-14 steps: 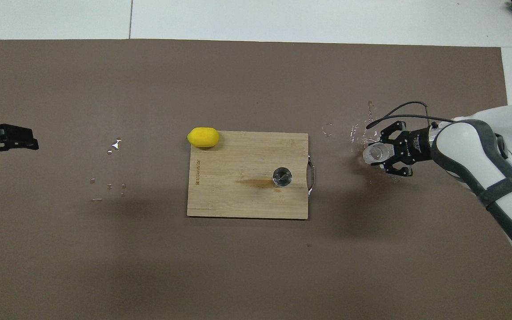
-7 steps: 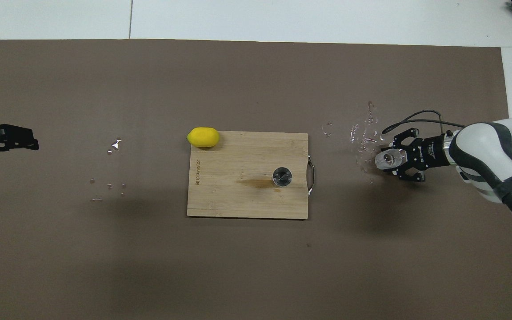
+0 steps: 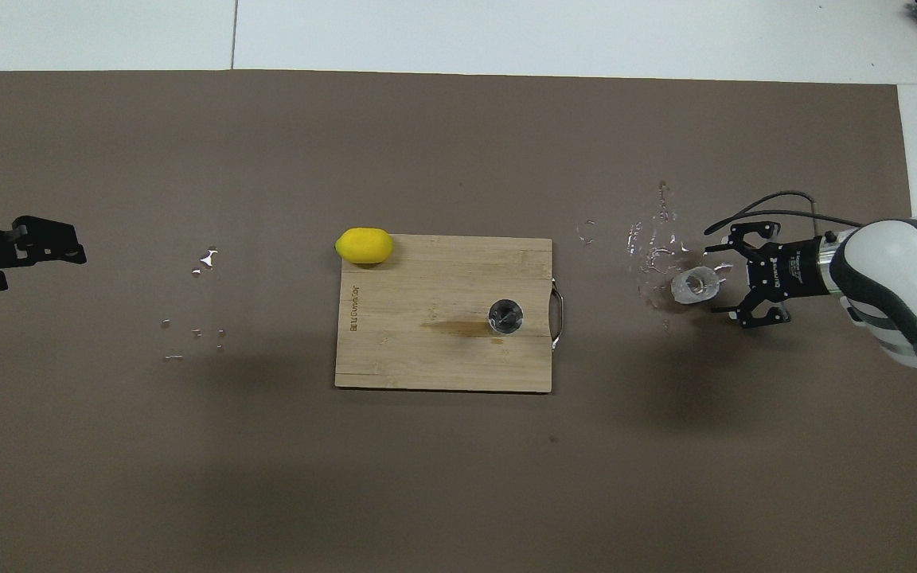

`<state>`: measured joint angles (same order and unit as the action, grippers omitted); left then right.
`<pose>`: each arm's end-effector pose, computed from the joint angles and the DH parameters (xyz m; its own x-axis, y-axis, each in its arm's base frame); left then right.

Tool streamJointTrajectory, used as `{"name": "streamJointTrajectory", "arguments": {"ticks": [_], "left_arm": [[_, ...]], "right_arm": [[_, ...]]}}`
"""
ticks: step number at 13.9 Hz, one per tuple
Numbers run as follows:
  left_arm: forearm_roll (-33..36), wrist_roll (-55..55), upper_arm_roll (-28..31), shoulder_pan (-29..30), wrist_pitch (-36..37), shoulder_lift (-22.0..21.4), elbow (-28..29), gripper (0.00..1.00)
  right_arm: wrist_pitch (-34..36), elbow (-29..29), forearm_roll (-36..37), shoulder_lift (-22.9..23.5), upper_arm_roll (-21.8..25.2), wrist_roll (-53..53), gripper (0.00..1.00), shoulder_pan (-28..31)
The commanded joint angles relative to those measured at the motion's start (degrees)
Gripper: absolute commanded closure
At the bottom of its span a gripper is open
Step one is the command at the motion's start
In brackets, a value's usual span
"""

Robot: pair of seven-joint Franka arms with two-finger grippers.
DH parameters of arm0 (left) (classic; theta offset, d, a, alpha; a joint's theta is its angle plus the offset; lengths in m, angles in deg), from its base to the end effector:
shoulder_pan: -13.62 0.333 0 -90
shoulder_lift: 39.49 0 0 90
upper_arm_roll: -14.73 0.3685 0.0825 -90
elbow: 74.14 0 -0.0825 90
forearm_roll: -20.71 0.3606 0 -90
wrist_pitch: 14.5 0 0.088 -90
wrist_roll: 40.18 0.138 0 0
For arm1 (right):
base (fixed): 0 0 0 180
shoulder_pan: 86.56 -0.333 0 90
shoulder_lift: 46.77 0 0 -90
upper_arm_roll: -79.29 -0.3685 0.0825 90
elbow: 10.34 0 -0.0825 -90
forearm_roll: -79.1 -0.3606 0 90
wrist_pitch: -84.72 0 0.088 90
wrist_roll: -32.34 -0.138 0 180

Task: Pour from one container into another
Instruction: 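Open the right gripper and withdraw it from the glass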

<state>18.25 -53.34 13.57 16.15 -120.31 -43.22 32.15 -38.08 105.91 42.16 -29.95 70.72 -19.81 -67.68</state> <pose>0.5239 0.0076 0.5755 0.9640 0.2620 0.0457 0.2596 -0.9643 0.0524 0.5743 -0.0666 0.3380 0.0819 -0.8380 -0.5394 -0.9958 -0.0466 -0.0789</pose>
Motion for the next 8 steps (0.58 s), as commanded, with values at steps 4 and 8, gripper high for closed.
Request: {"name": "streamJointTrajectory", "arguments": {"ticks": [4, 8], "left_arm": [[0.44, -6.42, 0.37, -3.92, -0.8, -1.01, 0.94, 0.0], [0.52, -6.18, 0.55, -4.21, -0.46, -1.1, 0.85, 0.0]], "right_arm": [[0.45, 2.32, 9.03, -8.19, -0.83, 1.88, 0.01, -1.73], [4.67, 2.05, 23.02, -11.62, -0.83, 2.31, 0.01, -9.64]]}}
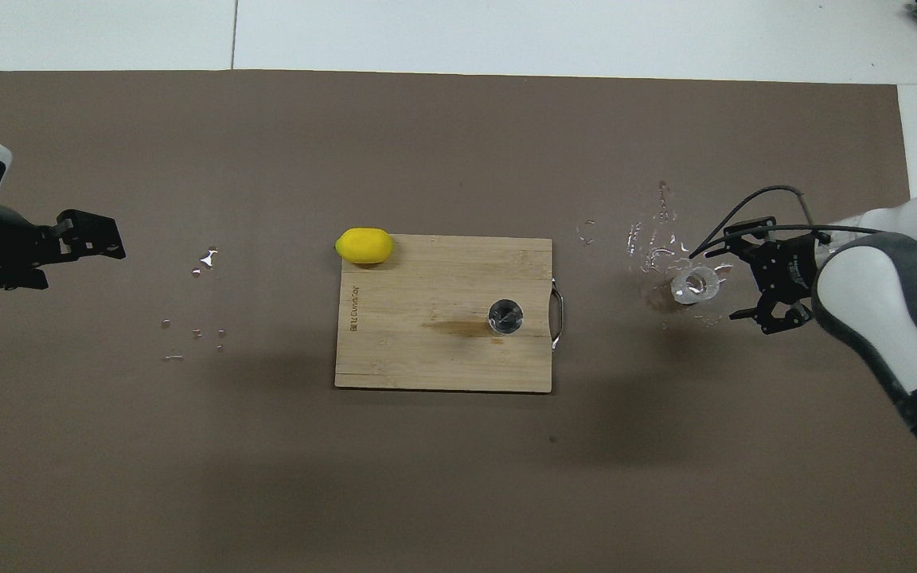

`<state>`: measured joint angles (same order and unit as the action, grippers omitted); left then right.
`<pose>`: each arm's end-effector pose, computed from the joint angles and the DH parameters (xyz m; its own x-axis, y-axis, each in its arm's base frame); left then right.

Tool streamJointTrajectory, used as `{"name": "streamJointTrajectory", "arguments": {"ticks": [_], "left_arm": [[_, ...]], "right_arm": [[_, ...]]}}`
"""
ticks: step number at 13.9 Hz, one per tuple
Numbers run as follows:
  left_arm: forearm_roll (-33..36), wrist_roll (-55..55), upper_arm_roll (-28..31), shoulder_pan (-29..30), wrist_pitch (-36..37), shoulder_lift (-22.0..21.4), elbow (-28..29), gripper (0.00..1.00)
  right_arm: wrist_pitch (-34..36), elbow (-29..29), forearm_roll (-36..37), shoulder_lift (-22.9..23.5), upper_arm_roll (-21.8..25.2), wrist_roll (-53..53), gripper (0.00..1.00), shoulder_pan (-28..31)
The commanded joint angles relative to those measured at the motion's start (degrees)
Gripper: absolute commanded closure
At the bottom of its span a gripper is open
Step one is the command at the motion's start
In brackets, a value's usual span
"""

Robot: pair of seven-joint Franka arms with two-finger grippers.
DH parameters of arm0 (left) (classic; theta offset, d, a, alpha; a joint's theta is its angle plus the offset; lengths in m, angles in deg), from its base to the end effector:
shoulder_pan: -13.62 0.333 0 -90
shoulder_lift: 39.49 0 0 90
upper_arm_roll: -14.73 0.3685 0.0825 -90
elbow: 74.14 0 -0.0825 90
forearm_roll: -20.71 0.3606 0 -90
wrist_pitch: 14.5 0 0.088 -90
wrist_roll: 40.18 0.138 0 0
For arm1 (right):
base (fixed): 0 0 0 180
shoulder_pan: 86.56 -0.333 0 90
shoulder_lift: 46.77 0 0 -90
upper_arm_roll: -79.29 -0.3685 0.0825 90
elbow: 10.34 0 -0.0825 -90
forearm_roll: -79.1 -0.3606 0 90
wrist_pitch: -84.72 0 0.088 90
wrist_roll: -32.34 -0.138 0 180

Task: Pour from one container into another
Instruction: 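Open the right gripper and withdraw it from the glass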

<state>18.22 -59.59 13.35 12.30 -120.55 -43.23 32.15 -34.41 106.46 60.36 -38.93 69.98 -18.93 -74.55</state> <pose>0.5237 -0.0298 0.5760 0.9533 0.2987 0.0438 0.2961 -0.9534 0.0587 0.5526 -0.0036 0.4088 0.4307 -0.8522 -0.2971 -0.9009 -0.4254 -0.0858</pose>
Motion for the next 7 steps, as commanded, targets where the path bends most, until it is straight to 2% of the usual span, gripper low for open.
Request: {"name": "streamJointTrajectory", "arguments": {"ticks": [1, 4, 5, 7], "left_arm": [[0.64, 1.47, 0.77, -0.26, 0.05, -1.01, 0.33, 0.0], [3.26, 8.57, 1.03, 0.0, 6.09, -1.01, -3.61, 0.0], [5.1, 11.47, 1.29, 0.0, 9.08, -1.09, -5.98, 0.0], [5.39, 13.95, 1.29, 1.05, 13.14, -1.01, -9.5, 0.0]], "right_arm": [[1.7, 1.5, 7.37, -3.61, -0.09, 3.78, 0.01, -4.69], [2.58, -0.68, 14.6, -5.81, -0.18, 21.34, 0.01, -10.06], [3.02, -1.13, 15.04, -7.47, -0.35, 23.47, 0.01, -10.42], [5.72, -5.85, 20.11, -8.98, -0.7, 25.86, 0.01, -11.56]]}}
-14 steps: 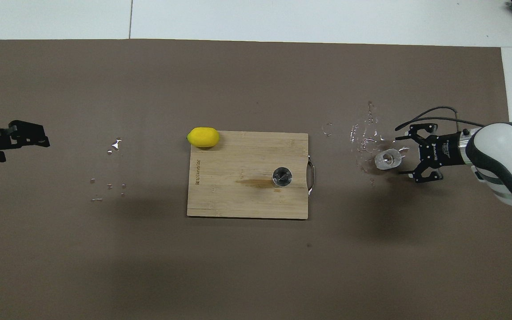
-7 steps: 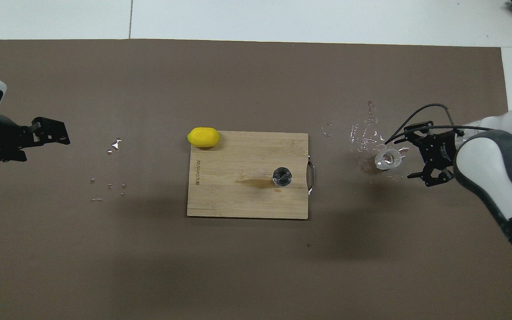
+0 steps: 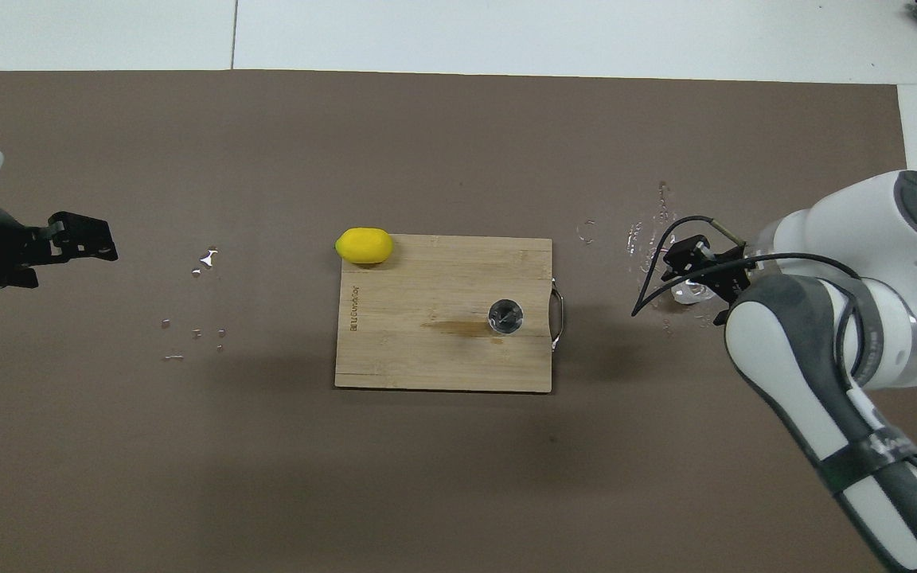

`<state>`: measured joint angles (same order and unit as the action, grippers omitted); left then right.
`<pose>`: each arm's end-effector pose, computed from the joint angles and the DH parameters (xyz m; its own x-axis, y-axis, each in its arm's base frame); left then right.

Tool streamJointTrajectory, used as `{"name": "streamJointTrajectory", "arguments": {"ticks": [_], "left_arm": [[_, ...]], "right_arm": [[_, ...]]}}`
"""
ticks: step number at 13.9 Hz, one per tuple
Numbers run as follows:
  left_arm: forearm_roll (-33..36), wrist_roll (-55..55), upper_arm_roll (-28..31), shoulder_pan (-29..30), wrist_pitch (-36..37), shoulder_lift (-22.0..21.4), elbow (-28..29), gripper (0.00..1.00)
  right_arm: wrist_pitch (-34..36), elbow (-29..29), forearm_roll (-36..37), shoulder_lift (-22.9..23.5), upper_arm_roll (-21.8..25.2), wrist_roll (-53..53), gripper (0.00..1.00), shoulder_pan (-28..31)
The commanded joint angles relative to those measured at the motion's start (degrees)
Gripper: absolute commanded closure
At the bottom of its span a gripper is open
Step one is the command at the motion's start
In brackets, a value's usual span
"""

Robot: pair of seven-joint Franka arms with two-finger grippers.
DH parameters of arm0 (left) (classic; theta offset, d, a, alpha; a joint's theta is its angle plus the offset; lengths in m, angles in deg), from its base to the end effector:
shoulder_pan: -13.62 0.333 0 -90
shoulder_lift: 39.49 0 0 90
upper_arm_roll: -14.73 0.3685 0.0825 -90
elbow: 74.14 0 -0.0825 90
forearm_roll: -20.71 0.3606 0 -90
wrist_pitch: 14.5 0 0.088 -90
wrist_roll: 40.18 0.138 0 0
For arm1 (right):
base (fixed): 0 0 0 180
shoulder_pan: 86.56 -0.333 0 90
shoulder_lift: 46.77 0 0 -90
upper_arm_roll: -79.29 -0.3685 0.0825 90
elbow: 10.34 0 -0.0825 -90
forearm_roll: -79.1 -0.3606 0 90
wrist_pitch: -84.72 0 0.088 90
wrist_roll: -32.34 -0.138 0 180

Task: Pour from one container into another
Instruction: 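Open the right gripper and withdraw it from the glass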

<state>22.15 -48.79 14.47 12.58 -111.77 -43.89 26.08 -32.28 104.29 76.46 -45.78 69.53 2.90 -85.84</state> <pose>0.5125 -0.0086 0.6166 0.9919 0.1240 0.0288 0.1247 -0.9920 -0.0213 0.5337 0.0883 0.4829 0.9300 -0.3677 -0.0011 -0.3673 -0.9288 -0.0504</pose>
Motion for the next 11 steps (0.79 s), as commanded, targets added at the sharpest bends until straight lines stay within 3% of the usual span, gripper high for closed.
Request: {"name": "streamJointTrajectory", "arguments": {"ticks": [1, 3, 6, 11], "left_arm": [[1.55, 3.69, 0.17, 1.12, 5.94, -0.44, -4.58, 0.0], [1.81, 6.4, 0.17, 1.21, 8.41, -0.26, -6.69, 0.0], [1.9, 7.9, 0.17, 1.21, 11.04, -0.44, -7.58, 0.0], [1.38, 8.87, 0.17, 1.04, 11.24, 0.09, -9.25, 0.0]], "right_arm": [[7.63, -7.88, 5.69, -1.87, -0.26, 5.34, 0.01, -0.37], [13.71, -15.01, 5.71, -1.25, -0.35, 6.67, 0.01, -0.37], [19.78, -20.92, 5.97, -1.25, -0.35, 14.19, 0.01, 0.51], [26.2, -21.64, 5.45, -2.48, 0.97, 18.62, 0.01, 0.78]]}}
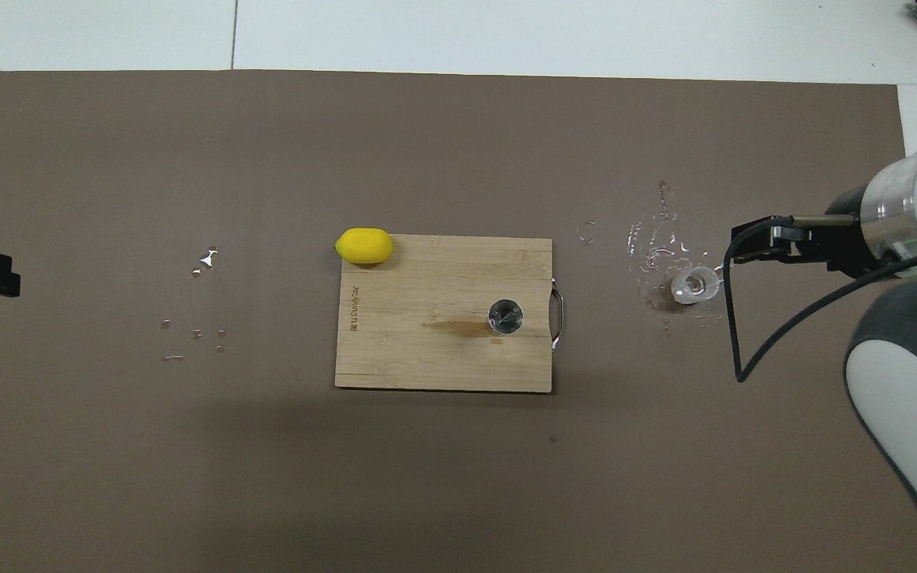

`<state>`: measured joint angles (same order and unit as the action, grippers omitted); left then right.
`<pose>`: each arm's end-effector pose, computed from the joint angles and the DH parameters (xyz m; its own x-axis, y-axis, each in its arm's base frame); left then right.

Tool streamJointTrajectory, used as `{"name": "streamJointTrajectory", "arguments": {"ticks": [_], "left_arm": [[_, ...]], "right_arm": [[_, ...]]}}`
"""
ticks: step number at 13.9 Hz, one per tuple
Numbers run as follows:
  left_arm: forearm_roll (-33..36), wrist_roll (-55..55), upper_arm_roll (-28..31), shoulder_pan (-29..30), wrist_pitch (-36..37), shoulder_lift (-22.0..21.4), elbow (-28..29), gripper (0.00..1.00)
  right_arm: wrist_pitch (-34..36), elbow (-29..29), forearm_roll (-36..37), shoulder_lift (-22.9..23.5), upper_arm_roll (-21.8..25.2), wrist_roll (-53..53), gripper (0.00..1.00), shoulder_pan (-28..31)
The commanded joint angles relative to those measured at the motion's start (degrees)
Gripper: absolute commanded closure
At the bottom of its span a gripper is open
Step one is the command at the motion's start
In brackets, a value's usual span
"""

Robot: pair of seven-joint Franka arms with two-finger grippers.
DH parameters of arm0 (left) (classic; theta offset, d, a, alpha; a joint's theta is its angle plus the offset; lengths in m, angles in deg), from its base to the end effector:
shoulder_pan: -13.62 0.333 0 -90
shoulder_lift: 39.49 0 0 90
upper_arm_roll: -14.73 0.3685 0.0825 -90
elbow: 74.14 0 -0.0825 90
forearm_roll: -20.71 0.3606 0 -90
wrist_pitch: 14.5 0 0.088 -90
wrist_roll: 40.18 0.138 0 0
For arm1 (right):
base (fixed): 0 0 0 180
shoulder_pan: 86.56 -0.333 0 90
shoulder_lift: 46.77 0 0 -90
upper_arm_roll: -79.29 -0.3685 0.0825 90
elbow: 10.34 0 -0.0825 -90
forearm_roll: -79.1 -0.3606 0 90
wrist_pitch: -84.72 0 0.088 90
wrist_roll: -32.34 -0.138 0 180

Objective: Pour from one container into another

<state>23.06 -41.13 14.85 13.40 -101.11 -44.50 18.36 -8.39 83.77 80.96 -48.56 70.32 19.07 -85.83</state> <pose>0.4925 0.0051 0.6663 0.9997 0.0172 -0.0146 0.0166 -0.9990 -0.0410 0.5196 0.0723 0.6348 0.9961 -0.0858 0.0216 -0.0865 -0.9957 0.0332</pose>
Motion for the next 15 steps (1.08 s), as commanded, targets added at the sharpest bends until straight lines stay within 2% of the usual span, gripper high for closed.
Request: {"name": "streamJointTrajectory", "arguments": {"ticks": [1, 8, 10, 15], "left_arm": [[0.37, 1.3, -0.21, 0.22, -0.39, 0.7, -1.09, 0.0], [0.02, 1.22, -0.21, 0.22, -0.22, 1.14, -1.27, 0.0], [-5.05, 1.04, -0.21, 1.79, -1.36, 0.96, -0.74, 0.0], [-6.04, 1.13, -0.21, 2.77, -1.81, 0.7, 0.4, 0.0]], "right_arm": [[3.36, -0.86, 0.68, -0.13, 0.18, 2.81, 0.01, 0.76], [3.11, -0.15, -1.43, -0.66, 0.27, 1.58, 0.01, 1.03], [3.2, -0.06, -1.43, -0.66, 0.27, 1.58, 0.01, 1.03], [3.28, 0.2, -1.43, -0.75, 0.27, 1.58, 0.01, 1.03]]}}
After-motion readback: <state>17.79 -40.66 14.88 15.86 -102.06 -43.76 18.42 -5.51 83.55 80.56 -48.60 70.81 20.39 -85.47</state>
